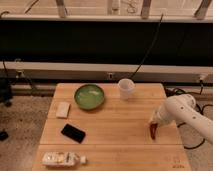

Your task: Drag the pepper across the table

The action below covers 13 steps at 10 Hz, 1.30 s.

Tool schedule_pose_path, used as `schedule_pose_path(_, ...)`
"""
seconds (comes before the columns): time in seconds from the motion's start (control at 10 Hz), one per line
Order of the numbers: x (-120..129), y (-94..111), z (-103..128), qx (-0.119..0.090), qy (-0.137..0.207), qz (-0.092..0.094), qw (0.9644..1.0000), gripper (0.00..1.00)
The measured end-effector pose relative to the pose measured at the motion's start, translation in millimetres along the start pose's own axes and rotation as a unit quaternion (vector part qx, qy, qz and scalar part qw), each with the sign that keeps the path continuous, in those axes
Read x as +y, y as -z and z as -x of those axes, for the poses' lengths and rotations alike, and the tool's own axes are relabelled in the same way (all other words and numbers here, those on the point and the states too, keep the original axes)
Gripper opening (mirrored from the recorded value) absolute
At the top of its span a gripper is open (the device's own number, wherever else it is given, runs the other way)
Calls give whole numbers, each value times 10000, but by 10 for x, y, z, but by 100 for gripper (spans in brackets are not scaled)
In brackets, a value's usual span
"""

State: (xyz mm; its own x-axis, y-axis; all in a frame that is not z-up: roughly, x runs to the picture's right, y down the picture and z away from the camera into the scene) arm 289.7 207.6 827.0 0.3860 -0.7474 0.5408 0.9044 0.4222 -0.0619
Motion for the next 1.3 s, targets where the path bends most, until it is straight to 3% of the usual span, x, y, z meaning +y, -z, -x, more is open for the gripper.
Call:
schedule_pose_path(0.4,-29,12,-73,141,51,-40,9999,0)
schedule_pose_path(0.9,-55,-178,-329,202,47,-4,9998,0)
schedule_pose_path(1.3,-105,-176,-448,258,91,5,9996,0)
